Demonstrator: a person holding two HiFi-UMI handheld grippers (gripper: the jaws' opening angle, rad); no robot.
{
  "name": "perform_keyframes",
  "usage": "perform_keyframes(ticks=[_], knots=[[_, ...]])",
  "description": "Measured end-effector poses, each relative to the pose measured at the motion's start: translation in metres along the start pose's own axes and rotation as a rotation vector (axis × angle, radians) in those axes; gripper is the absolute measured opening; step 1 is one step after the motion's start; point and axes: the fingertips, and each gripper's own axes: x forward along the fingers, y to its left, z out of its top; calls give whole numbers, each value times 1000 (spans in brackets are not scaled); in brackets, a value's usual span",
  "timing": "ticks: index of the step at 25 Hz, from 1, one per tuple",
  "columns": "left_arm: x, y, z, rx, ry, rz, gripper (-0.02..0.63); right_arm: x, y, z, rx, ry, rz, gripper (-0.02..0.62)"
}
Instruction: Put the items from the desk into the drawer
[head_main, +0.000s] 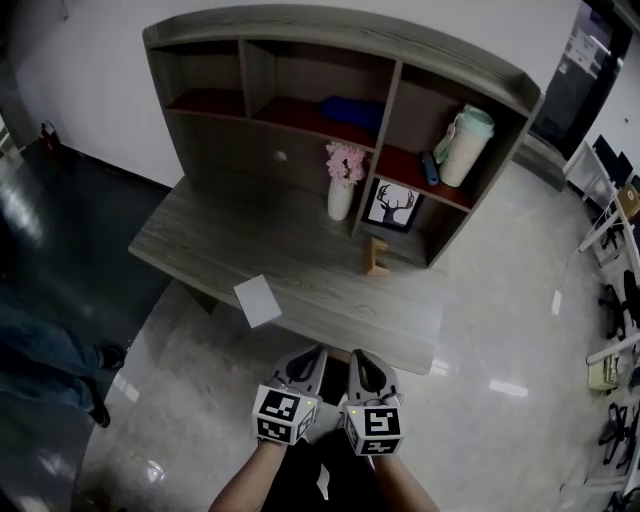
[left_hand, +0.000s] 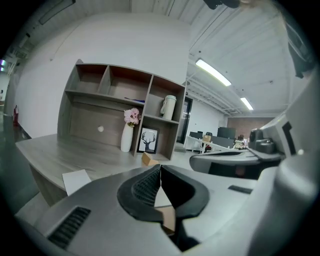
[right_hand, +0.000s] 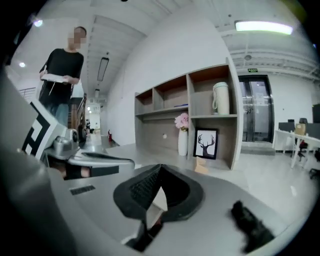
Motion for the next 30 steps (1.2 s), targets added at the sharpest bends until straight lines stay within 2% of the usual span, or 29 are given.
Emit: perform_keyframes(ticks=[4, 7, 13, 16, 24, 30], knots=[[1, -14, 25, 3, -42, -12, 12, -11, -18, 24, 93, -63, -31, 11], [1, -24, 38, 12, -61, -32, 12, -17, -23, 34, 125, -92, -36, 11], [5, -38, 48, 39, -70, -48, 11, -18, -31, 39, 133, -104, -44, 11], [5, -35, 53, 18, -100, -39, 11, -15, -32, 38, 133, -100, -39, 11], [9, -28, 50, 5, -89, -17, 11, -12, -30, 39, 126, -92, -14, 11], [3, -7, 41, -14, -84, 43, 11, 2, -16, 40, 71, -80, 31, 11]])
